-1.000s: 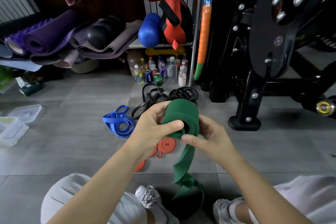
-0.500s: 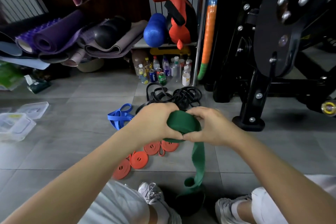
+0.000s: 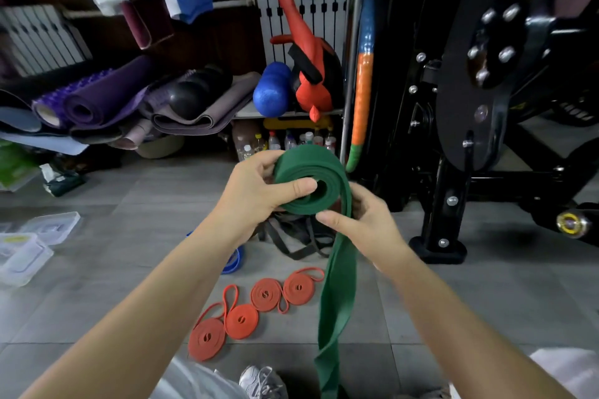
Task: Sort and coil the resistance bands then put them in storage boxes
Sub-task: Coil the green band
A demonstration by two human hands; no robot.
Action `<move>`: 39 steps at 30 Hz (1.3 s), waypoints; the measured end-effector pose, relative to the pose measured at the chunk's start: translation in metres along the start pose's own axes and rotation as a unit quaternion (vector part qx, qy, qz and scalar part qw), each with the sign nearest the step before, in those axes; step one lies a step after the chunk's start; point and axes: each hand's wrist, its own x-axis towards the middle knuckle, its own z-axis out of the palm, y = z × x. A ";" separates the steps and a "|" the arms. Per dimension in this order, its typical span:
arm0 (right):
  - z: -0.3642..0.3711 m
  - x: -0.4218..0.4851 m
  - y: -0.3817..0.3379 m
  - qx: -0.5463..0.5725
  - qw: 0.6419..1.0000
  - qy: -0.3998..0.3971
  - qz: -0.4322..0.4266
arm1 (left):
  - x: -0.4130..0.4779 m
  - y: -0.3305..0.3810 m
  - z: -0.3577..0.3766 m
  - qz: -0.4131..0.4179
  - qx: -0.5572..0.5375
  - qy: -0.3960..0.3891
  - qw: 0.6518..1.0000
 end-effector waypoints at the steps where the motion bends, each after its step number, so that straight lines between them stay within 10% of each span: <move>1: -0.002 0.008 -0.013 0.016 1.000 -0.023 -0.008 | 0.003 0.005 -0.002 -0.002 -0.035 0.004 0.999; 9: -0.014 0.048 -0.090 -0.016 0.984 -0.172 -0.033 | 0.010 0.039 -0.015 0.043 -0.135 0.036 0.989; 21: -0.005 0.005 -0.021 0.009 0.996 -0.092 0.012 | -0.026 -0.024 0.000 -0.086 -0.162 0.018 0.983; 30: -0.015 -0.003 -0.020 -0.143 0.979 -0.147 0.014 | -0.022 -0.004 -0.013 -0.027 0.281 -0.149 0.948; 39: -0.017 -0.015 -0.020 -0.222 0.958 -0.177 0.027 | -0.025 -0.004 -0.001 -0.058 0.345 -0.164 0.922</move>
